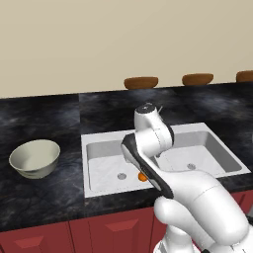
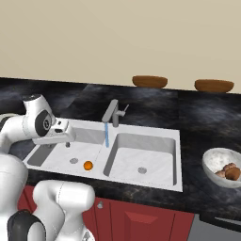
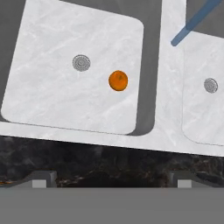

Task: Pick the potatos from the sink and place them in one bowl. Place the tangerine in the other bowl. Then turn off the sink faucet.

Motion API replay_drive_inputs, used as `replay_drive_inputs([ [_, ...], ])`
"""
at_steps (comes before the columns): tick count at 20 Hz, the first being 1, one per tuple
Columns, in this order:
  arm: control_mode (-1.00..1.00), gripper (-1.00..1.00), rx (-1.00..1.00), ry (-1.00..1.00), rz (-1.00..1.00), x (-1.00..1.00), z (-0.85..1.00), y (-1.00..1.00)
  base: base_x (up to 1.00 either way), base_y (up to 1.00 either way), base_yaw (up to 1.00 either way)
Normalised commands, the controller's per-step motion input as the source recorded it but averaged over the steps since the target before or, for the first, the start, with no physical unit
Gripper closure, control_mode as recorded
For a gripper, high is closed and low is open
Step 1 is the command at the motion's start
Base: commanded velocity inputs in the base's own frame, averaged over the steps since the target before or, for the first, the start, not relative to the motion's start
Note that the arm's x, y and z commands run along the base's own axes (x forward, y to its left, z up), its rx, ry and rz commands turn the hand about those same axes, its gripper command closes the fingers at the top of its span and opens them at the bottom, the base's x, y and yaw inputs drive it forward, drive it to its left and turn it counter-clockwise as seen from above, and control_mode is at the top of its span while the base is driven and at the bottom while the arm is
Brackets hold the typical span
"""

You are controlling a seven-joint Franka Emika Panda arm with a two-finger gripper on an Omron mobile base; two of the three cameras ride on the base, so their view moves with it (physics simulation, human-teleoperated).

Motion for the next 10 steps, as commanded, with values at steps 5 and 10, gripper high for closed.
replay_drive_inputs([
  [5, -1.0, -1.0, 0.0, 0.0, 0.0, 0.24, -0.29, 0.0, 0.0, 0.0, 0.0],
  [10, -1.0, -1.0, -0.03, 0.0, 0.0, 0.21, -0.4, 0.0, 0.0, 0.0, 0.0],
])
